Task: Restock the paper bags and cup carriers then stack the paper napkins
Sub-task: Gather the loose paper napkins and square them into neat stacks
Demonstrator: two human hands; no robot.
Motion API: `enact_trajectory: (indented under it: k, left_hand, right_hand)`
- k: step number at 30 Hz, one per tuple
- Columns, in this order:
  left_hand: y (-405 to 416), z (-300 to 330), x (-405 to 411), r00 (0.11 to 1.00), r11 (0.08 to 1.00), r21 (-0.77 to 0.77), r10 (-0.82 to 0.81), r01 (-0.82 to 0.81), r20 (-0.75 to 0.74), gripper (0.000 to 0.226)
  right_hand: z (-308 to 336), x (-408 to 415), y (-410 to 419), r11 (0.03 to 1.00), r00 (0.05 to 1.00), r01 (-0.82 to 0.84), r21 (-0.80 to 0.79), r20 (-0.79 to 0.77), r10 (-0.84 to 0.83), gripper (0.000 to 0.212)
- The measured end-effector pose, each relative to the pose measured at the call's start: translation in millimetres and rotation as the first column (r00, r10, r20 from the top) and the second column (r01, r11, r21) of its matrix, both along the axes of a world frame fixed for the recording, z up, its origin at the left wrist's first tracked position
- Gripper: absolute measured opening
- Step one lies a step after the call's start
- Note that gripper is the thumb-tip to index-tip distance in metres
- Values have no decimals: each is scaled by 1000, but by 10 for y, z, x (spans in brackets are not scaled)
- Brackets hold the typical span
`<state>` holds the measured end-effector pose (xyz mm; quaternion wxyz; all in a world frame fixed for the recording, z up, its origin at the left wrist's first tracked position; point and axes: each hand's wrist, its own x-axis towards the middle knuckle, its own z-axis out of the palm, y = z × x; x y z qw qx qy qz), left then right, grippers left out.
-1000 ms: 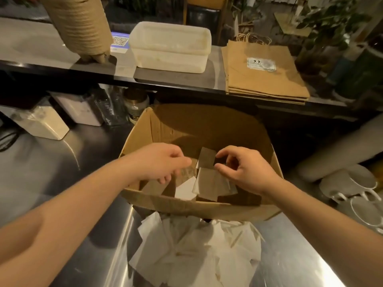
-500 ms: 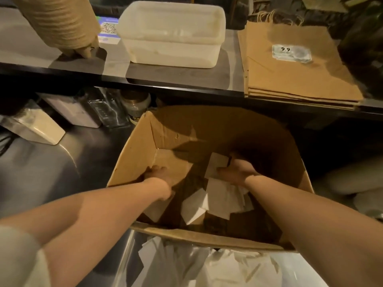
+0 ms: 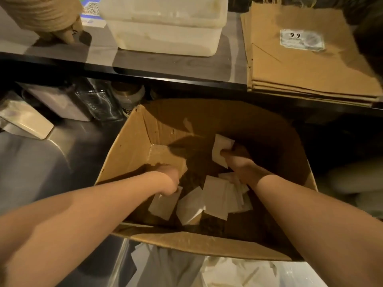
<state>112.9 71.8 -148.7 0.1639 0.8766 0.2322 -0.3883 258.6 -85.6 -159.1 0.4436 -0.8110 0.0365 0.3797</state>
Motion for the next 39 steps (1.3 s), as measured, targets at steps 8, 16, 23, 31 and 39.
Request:
enact_trajectory:
  k: [8,16,23,31,39]
  left_hand:
    - [-534,-126,265,985,993,-77,-73,86,154,55]
    - [-717,-398,316,992,997,-22,-64,67,110,38]
    - [-640,-293,247,975,981,15,-196,196,100,29]
    - [-343,560,222,945,954,-270,204,-132,256,69]
    - [-463,1442,-414,826,866,-492,343,-93,447,17]
  right_hand:
    - [100,-35,-294,629,714,-617,-472,-1,700,73]
    - [-264,-339,-392,421,530,-702,-574,-26,847,88]
    - [-257,-192,-405,568,658,-675,-471,-34,753,62]
    - [642,-202,-445,945,941,-318,-76,95,325,68]
    - [1570,-818,-749,922,949,-302,242,169,266,31]
